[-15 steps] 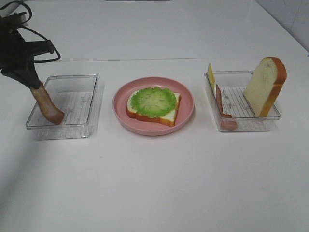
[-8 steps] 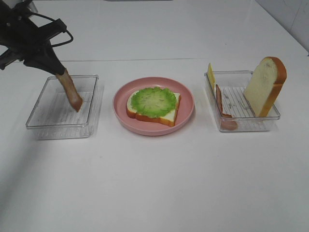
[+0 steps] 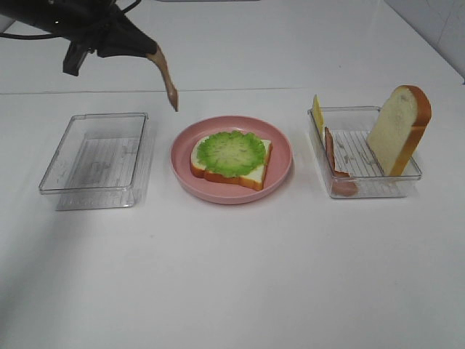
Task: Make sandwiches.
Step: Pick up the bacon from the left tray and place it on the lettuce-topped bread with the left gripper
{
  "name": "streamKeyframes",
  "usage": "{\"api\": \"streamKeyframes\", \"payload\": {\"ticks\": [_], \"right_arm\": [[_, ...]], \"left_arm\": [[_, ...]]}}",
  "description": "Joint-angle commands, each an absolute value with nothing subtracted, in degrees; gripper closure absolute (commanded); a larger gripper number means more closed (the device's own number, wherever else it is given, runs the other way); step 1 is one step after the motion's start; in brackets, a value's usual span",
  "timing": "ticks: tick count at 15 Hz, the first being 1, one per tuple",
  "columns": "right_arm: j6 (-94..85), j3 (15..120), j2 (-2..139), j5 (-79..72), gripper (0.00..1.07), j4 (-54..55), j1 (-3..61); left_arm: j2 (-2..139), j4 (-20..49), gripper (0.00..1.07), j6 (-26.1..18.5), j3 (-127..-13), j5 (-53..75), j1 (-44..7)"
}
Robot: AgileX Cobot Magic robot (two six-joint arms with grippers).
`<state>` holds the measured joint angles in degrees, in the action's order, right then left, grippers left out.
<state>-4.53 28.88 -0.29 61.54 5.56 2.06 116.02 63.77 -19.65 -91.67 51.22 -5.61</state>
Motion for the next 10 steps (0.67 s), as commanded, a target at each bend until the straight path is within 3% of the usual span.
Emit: {"api": "streamKeyframes", "payload": {"ticks": [1,5,10], "right_arm": [[-4.47,28.76,-0.8,60.79,0.31,5.39,1.72],[-4.47,28.76,-0.8,60.79,0.31,5.39,1.72],[-4.47,28.76,-0.8,60.79,0.31,5.39,1.72]], "left_arm": [[115.85,69.21,1.07,-22.8,-91.79,47.67,-9.63],[117.23,75.4,1.07,-24.87,-91.79,40.85,-16.84],[124.9,88.98,1.07,-32.66,-91.79,40.05,-22.4]]}}
